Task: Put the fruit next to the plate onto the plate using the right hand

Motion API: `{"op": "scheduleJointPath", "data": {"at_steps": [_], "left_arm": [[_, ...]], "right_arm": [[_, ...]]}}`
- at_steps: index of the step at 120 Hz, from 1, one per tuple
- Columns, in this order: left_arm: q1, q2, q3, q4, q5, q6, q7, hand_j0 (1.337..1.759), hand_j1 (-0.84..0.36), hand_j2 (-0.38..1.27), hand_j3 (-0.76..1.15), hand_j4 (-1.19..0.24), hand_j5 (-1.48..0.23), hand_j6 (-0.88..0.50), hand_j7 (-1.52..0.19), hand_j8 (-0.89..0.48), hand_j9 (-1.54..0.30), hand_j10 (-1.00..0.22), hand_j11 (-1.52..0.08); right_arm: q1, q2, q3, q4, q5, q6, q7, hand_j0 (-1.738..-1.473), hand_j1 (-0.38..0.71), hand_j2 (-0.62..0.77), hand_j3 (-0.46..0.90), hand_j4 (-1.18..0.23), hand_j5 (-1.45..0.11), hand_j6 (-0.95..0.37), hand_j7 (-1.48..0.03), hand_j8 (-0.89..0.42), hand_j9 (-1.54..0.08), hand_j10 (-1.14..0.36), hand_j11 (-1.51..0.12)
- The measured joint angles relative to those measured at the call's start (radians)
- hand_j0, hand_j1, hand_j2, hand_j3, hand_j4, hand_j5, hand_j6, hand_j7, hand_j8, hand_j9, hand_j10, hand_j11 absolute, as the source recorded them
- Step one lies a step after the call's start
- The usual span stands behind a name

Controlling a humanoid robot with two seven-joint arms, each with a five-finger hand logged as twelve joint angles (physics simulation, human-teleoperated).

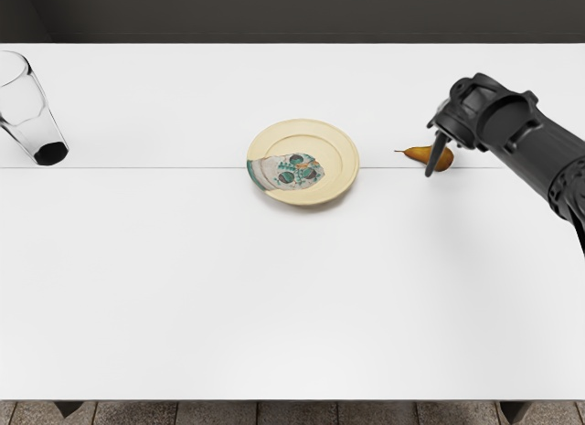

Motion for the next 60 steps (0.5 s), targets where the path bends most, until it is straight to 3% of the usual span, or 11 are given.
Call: {"op": "scheduleJointPath", "data": {"at_steps": [60], "left_arm": [[0.0, 0.0, 0.0, 0.0, 0.0, 0.0, 0.0, 1.658, 0.35, 0.0, 0.0, 0.0, 0.0, 0.0, 0.0, 0.0, 0.0, 0.0, 0.0]], "right_arm": [[-0.035, 0.0, -0.009, -0.002, -0.01, -0.058, -0.001, -1.658, 0.06, -0.07, 0.0, -0.34, -0.44, -0.34, -0.44, -0.34, -0.44, -0.34, -0.44]]}}
